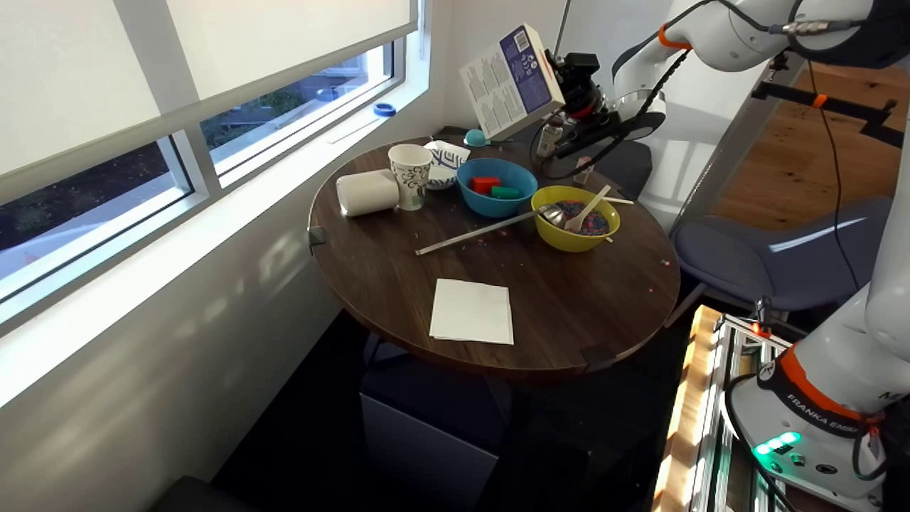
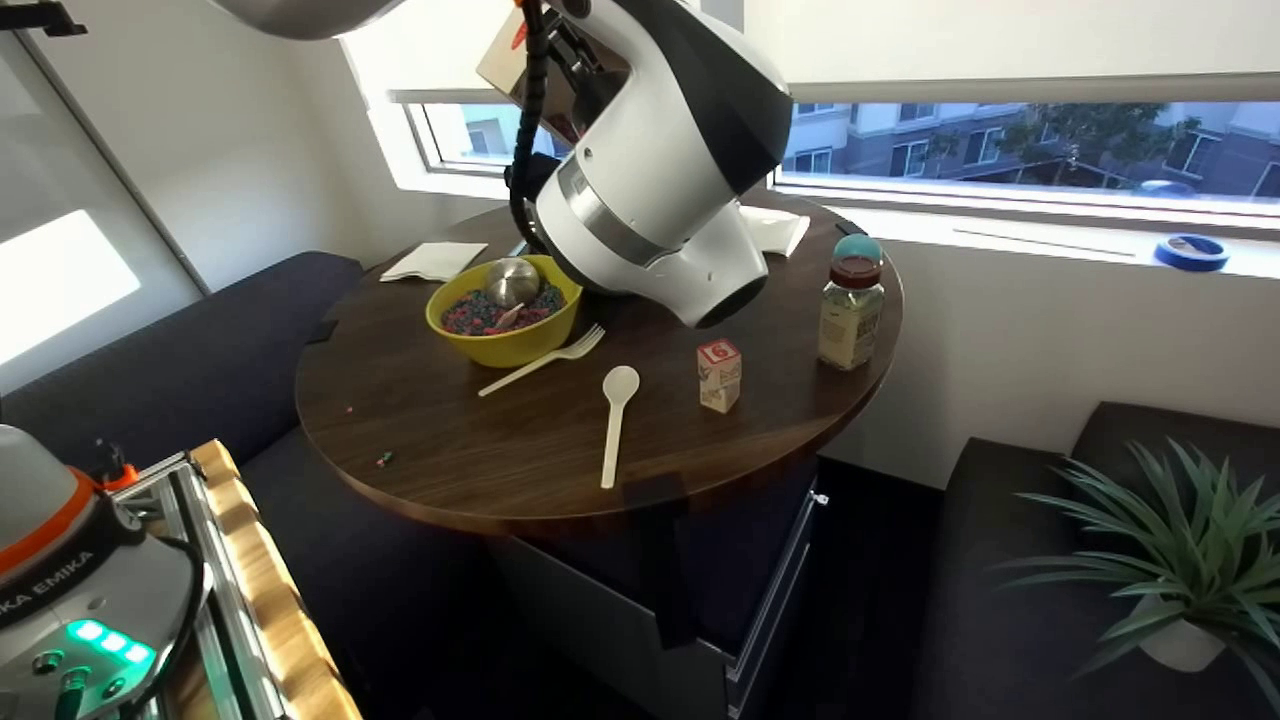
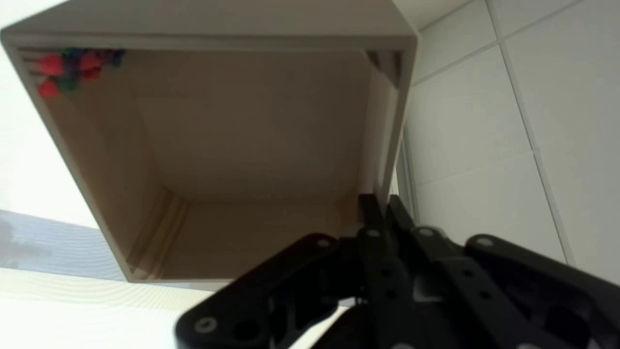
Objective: Spill the contents of the box into the blue bowl
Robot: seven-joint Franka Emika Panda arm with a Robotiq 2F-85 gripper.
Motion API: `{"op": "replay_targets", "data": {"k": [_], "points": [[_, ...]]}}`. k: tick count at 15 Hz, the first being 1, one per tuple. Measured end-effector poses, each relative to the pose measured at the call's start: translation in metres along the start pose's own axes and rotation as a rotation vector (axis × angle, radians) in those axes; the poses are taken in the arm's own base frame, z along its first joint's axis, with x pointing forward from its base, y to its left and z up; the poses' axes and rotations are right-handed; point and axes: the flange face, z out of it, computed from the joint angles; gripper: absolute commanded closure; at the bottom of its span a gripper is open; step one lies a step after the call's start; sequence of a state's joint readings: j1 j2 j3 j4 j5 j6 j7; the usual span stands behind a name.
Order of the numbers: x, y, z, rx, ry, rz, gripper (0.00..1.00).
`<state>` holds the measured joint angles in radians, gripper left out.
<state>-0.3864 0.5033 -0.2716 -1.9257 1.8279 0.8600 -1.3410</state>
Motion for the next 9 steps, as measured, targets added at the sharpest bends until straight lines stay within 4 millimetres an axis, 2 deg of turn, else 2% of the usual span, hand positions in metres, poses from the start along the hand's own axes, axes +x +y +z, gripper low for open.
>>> {"op": "replay_targets", "data": {"k": [9], "points": [[0.0061, -0.0001, 0.0042, 0.031, 0.001, 0.005, 0.98]]}}
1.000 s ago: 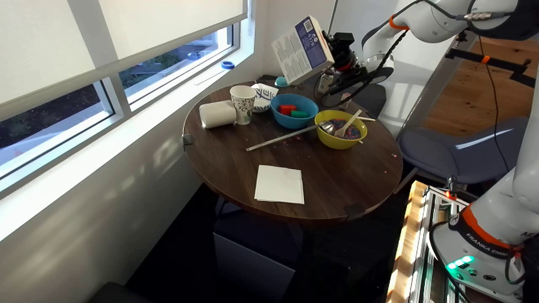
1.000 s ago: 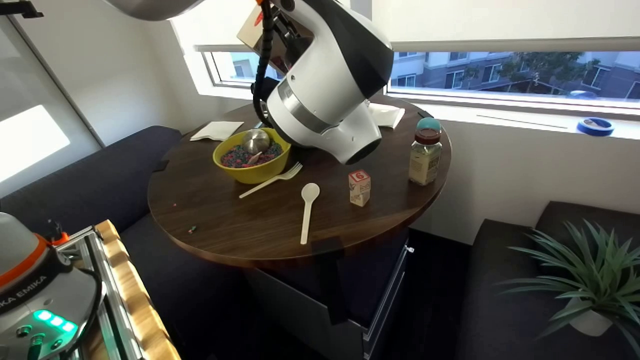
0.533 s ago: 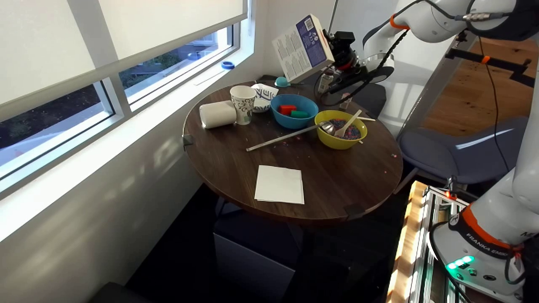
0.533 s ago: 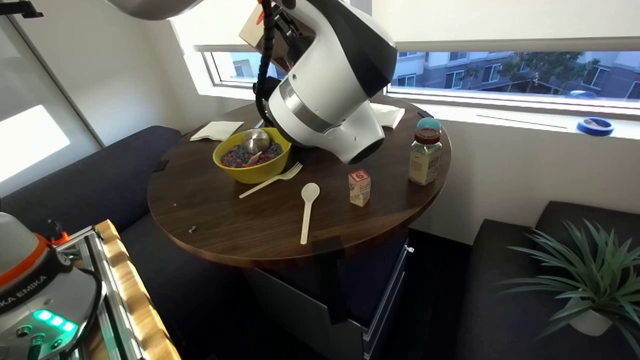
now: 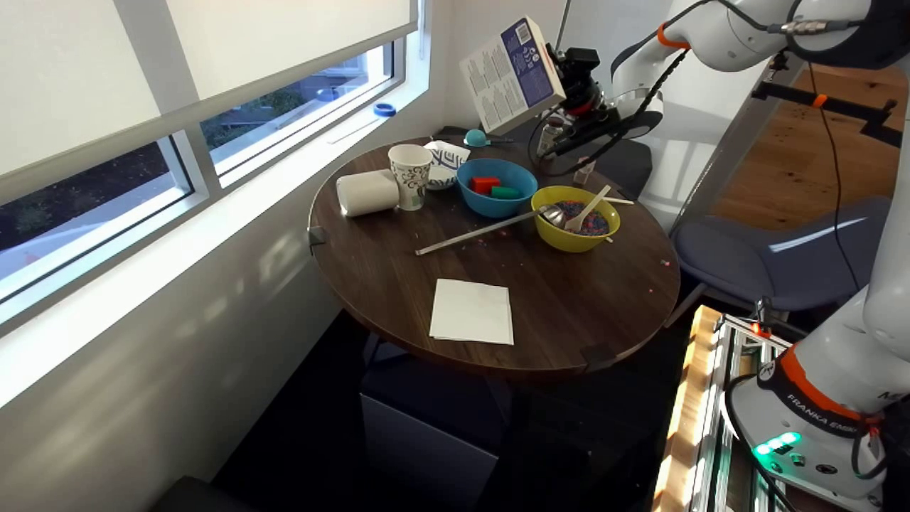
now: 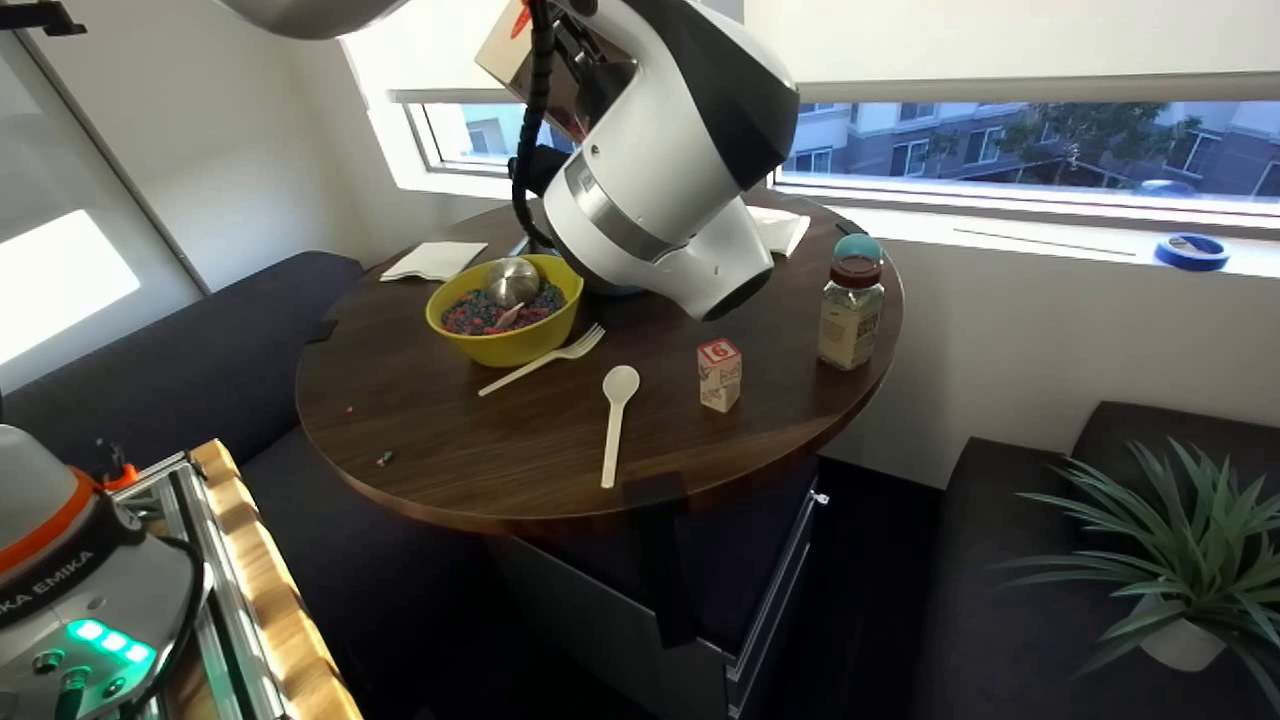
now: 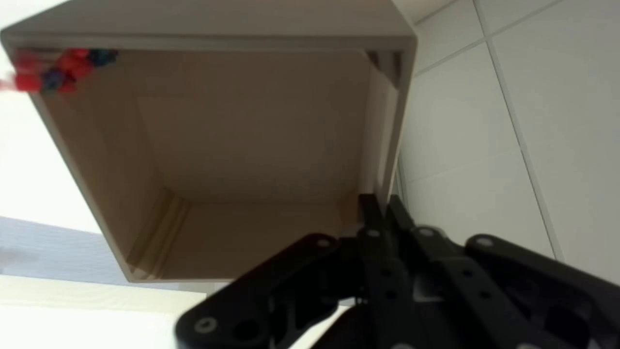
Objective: Spill the contents of the box into the blue bowl
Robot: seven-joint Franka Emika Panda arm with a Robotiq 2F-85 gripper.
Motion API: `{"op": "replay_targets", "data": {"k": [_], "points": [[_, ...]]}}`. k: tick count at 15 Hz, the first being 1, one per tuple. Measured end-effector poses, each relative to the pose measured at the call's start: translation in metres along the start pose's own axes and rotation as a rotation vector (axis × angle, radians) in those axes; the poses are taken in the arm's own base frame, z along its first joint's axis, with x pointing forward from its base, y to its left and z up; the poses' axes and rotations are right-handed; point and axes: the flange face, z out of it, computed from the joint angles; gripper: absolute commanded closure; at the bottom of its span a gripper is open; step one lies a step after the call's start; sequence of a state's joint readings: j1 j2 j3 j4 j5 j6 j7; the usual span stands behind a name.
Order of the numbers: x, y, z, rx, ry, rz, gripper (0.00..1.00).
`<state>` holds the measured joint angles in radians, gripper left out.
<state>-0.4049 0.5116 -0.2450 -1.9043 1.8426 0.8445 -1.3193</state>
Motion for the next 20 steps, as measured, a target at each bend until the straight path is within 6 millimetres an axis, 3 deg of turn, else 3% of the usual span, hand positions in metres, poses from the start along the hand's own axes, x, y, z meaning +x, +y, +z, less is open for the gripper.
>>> {"op": "replay_targets", "data": {"k": [13, 20], "points": [[0.016, -0.001, 0.017, 0.111, 0.046, -0.031, 0.97], [0.018, -0.004, 0.008, 0.125, 0.068, -0.034, 0.97]]}}
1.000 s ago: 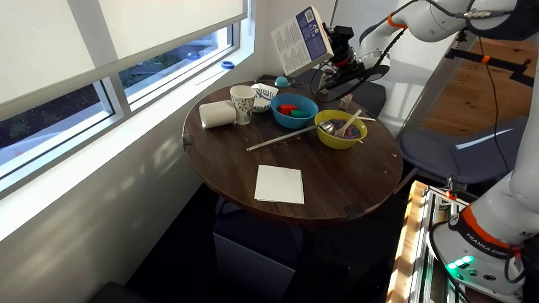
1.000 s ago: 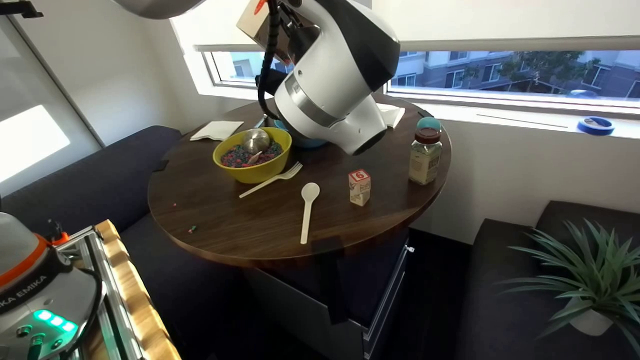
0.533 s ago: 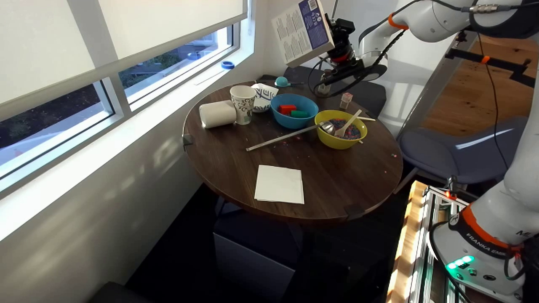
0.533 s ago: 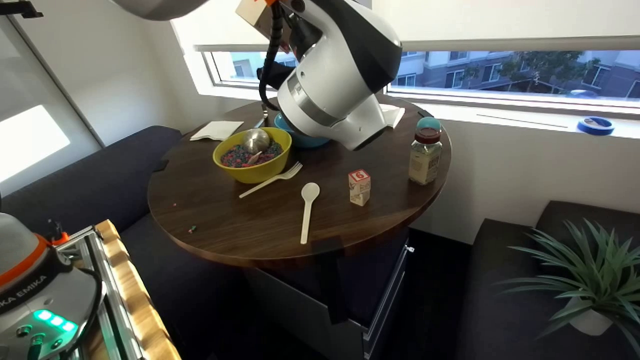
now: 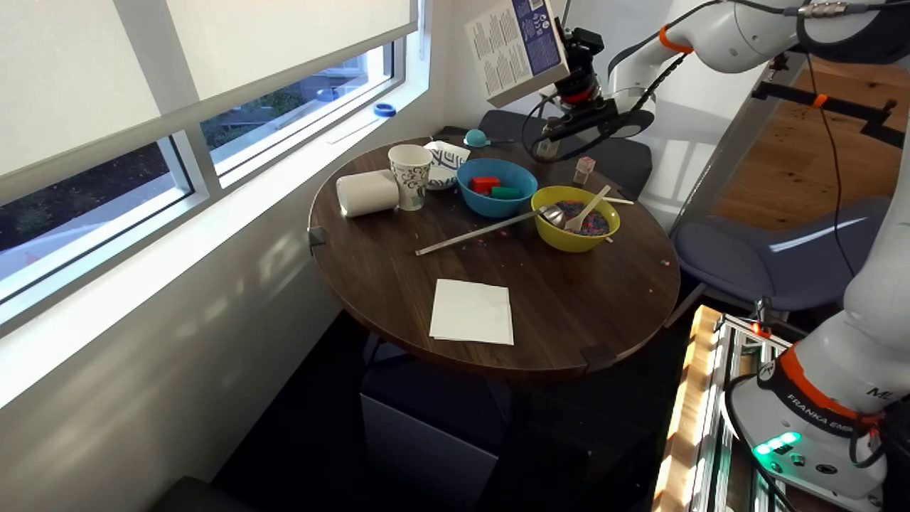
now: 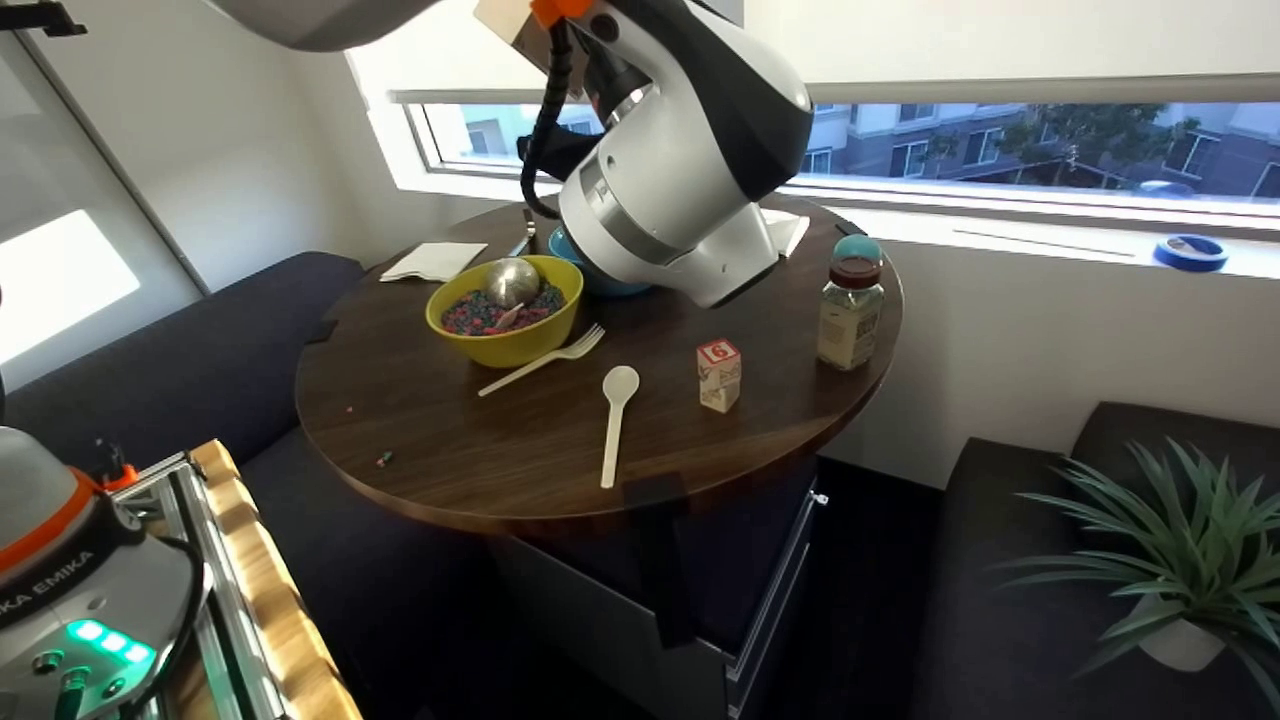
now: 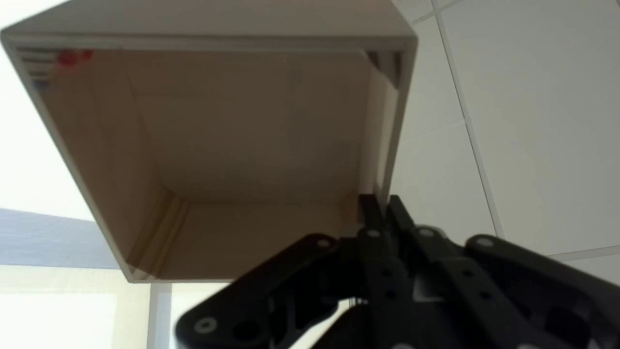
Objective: Spill the contents of the box into the blue bowl
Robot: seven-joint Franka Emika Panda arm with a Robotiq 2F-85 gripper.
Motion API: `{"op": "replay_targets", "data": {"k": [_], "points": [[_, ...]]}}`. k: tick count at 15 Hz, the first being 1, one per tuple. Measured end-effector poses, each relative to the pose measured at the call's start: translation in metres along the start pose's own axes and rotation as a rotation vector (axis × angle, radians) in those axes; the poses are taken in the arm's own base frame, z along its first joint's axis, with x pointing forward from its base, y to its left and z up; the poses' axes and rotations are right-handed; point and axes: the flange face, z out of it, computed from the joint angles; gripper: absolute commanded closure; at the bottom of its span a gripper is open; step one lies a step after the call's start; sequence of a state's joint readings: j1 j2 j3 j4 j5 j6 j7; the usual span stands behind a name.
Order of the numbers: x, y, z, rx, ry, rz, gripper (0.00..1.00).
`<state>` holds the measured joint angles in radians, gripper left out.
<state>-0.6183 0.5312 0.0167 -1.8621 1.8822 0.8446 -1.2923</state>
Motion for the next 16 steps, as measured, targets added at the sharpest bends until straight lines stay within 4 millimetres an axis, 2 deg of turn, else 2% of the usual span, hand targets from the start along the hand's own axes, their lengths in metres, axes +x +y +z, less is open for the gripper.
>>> {"op": "replay_targets", "data": {"k": [4, 13, 16], "points": [[-0.002, 0.003, -0.008, -0.005, 0.011, 0.007, 0.98], [-0.006, 0.007, -0.012, -0.051, -0.021, 0.024, 0.97], [-0.003, 0.006, 0.000, -0.148, -0.117, 0.029, 0.97]]}}
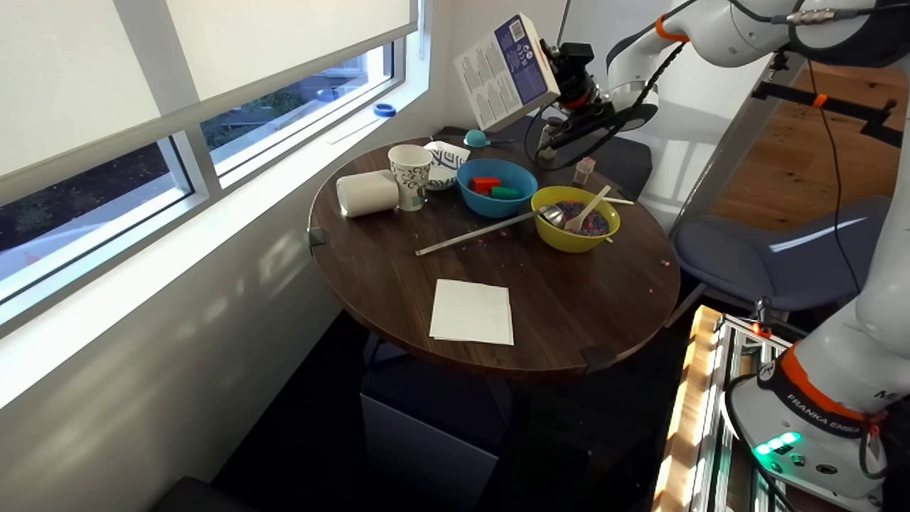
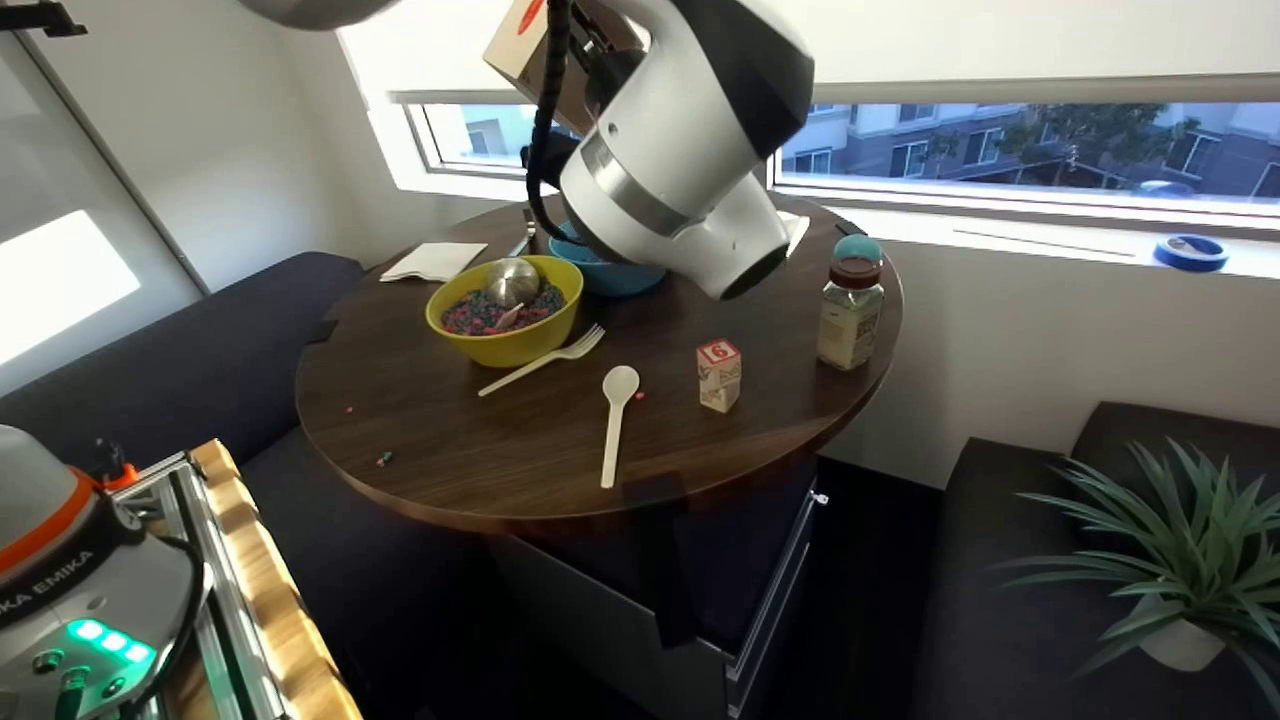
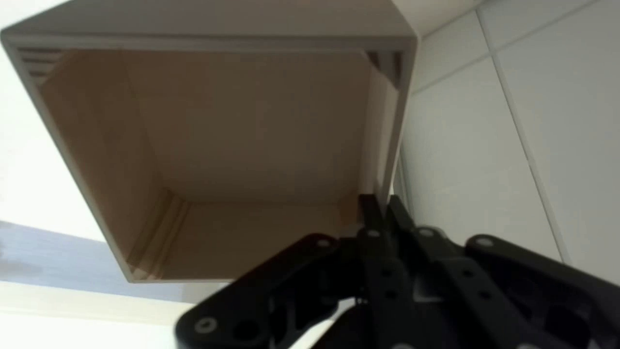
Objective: Spill the contents of the box into the blue bowl
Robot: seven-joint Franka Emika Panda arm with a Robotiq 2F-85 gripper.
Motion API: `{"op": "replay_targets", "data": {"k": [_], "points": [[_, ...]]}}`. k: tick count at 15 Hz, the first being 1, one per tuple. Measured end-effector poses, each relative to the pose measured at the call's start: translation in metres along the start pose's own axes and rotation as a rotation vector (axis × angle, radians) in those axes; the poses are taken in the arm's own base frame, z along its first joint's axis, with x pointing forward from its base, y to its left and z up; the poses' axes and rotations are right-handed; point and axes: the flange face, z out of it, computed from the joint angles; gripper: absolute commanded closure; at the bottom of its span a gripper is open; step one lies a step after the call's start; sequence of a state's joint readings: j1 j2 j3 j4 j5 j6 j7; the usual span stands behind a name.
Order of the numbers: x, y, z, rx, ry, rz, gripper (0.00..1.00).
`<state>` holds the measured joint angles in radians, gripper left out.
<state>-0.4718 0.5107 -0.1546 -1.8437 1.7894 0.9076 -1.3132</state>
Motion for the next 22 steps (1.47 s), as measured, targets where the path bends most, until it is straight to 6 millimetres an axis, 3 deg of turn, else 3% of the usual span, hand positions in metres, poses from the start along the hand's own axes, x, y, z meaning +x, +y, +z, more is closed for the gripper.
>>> {"op": "replay_targets", "data": {"k": [4, 7, 16, 22], "points": [[0.017, -0.012, 0.040, -0.137, -0.148, -0.032, 0.97], [0.026, -0.017, 0.058, -0.241, -0.260, -0.073, 0.97], [0.052, -0.023, 0.033, -0.573, -0.568, -0.214, 0.97], [0.078, -0.035, 0.042, -0.811, -0.775, -0.318, 0.97]]}}
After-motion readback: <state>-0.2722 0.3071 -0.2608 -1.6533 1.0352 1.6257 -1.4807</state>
